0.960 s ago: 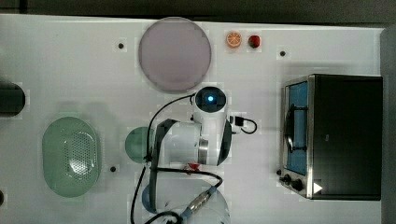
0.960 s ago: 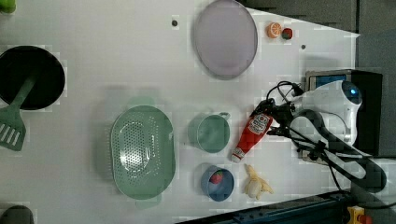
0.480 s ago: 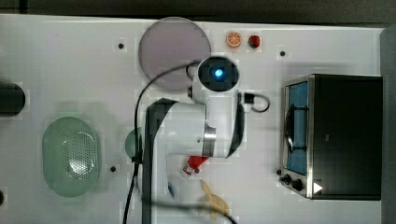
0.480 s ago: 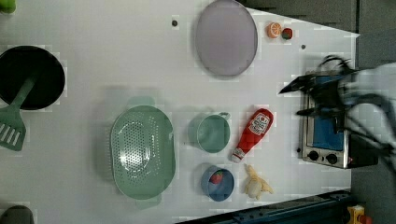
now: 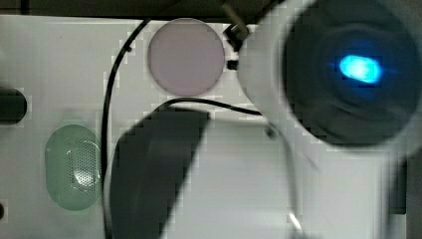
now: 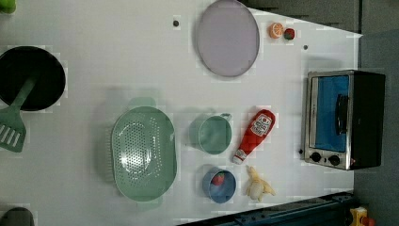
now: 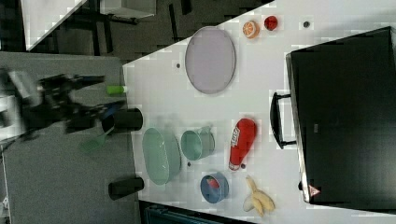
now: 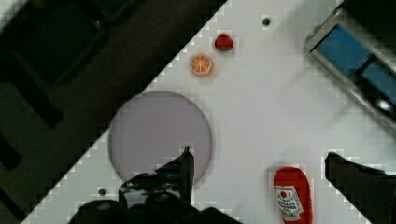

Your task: Pick Ketchup from oven and place it on table.

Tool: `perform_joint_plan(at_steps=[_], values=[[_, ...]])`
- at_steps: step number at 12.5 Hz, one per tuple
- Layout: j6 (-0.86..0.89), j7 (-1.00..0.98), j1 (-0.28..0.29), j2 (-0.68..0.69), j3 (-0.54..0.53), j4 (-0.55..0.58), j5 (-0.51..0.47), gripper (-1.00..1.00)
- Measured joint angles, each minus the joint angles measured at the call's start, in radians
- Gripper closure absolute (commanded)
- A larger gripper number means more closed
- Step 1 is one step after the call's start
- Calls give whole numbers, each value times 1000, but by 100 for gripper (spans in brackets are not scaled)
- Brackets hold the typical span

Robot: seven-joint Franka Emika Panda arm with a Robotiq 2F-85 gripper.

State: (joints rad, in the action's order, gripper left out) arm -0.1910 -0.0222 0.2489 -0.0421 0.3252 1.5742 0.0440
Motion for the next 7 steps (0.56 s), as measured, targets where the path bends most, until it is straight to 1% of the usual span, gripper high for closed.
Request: perform_joint_plan(at_steps=[1,2,3,4,5,7], values=[[64,0,-6,-18,0,-40,2,-100],[140,0,-14,-39,-10,-54,8,-100],[187,0,-10,-46,-11,-71,22,-100],[197,0,-2,-46,-7,-85,14,-100],[200,0,7,-43,-1,-86,-14,-100],[210,0,5,-22,-6,-75,-11,-100]])
